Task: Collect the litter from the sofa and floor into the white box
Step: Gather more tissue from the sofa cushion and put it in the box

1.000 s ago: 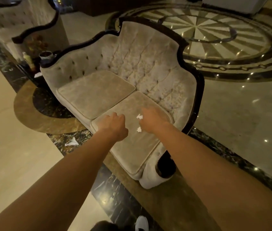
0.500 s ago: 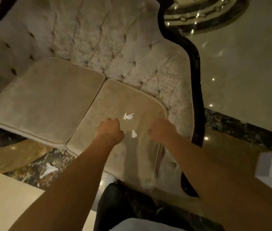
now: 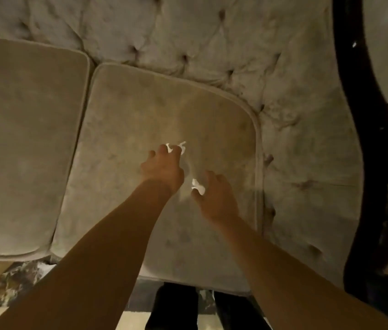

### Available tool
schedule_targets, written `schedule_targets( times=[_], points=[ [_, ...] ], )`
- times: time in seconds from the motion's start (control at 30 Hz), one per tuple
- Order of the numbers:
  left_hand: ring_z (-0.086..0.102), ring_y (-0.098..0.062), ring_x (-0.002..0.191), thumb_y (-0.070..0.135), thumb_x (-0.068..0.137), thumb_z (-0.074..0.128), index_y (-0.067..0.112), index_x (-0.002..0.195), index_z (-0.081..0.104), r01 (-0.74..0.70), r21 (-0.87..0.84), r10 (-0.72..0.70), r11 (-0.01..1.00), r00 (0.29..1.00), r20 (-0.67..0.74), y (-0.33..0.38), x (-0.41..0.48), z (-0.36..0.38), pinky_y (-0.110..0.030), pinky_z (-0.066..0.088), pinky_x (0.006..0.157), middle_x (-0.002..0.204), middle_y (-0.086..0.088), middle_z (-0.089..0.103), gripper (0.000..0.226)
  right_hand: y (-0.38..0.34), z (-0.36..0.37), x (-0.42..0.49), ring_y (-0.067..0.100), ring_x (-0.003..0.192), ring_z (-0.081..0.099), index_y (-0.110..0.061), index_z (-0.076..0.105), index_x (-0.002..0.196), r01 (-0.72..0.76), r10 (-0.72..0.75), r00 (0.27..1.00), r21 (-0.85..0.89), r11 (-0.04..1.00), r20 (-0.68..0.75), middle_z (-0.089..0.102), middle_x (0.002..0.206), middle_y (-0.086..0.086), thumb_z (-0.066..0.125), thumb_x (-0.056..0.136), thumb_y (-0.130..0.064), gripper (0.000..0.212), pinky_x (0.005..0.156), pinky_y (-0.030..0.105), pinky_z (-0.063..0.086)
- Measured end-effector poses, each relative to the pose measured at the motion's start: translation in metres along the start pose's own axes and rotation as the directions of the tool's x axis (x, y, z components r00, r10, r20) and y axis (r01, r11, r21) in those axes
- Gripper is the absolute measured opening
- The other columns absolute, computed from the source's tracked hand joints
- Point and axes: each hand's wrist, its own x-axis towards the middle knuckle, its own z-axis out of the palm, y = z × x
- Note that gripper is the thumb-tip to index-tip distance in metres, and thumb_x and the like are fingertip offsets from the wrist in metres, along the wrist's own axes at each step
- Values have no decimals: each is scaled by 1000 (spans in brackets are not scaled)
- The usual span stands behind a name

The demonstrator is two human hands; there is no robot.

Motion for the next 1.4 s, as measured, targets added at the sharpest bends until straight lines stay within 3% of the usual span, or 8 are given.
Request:
schedule_targets(
  times=[0.13,0.23,0.33,0.5,0.7,0.93,1.07,1.4],
  points=[
    [26,-39,127,27,87,55,38,141,25,-33,37,33,999,999,5,-16,38,64,-47,46,85,154,-9,10,63,21,65,33,21,129,36,-27,41,137,52,-53,999,-76,996,-10,44,139,2,55,87,-35,52,104,34,34],
    [12,-45,133,27,88,51,43,142,15,-93,125,93,988,996,4,-20,60,99,-56,39,92,157,-5,-12,68,35,97,40,24,123,36,-39,45,129,26,-41,995,-176,984,-87,37,140,-1,61,83,-36,49,95,36,39],
    [23,-44,124,29,89,48,38,138,24,-190,221,215,956,972,-92,-21,70,117,-54,34,90,152,-6,12,55,38,111,40,29,107,46,-30,57,115,62,-100,970,-172,983,-220,48,126,4,64,80,-23,35,85,39,45],
    [42,-36,106,8,88,49,9,130,42,-266,168,273,949,962,-19,-9,59,107,-43,45,77,123,-16,42,43,38,98,35,28,96,52,-8,63,102,150,-150,986,-3,989,-69,55,106,12,44,86,-9,26,76,28,38],
    [49,-30,96,-1,75,56,12,113,52,-282,156,290,947,957,-28,10,-10,32,-35,39,58,110,-11,49,40,14,11,-7,28,101,52,-9,60,110,73,-75,993,-24,997,-91,51,113,13,47,86,-1,29,84,36,48],
    [53,-32,98,6,73,53,15,121,43,-300,167,326,939,932,-157,56,-93,-87,-38,43,65,111,-9,53,49,-24,-117,-91,31,113,51,-9,57,114,124,-153,971,-160,979,-186,57,118,14,48,89,-12,26,97,39,34],
    [53,-34,98,6,75,52,13,119,44,-340,163,372,926,894,-251,105,-153,-148,-40,44,69,112,-10,52,45,-31,-185,-156,28,109,53,-12,58,112,127,-172,933,-159,979,-317,53,121,11,46,90,-15,25,93,44,45],
    [56,-32,89,11,78,54,15,111,44,-559,250,610,790,755,-240,258,-362,-169,-37,40,60,108,-9,49,35,85,-304,-398,31,94,56,-13,61,100,0,-47,774,-75,997,-631,52,108,10,52,87,-15,16,78,40,51]
  ],
)
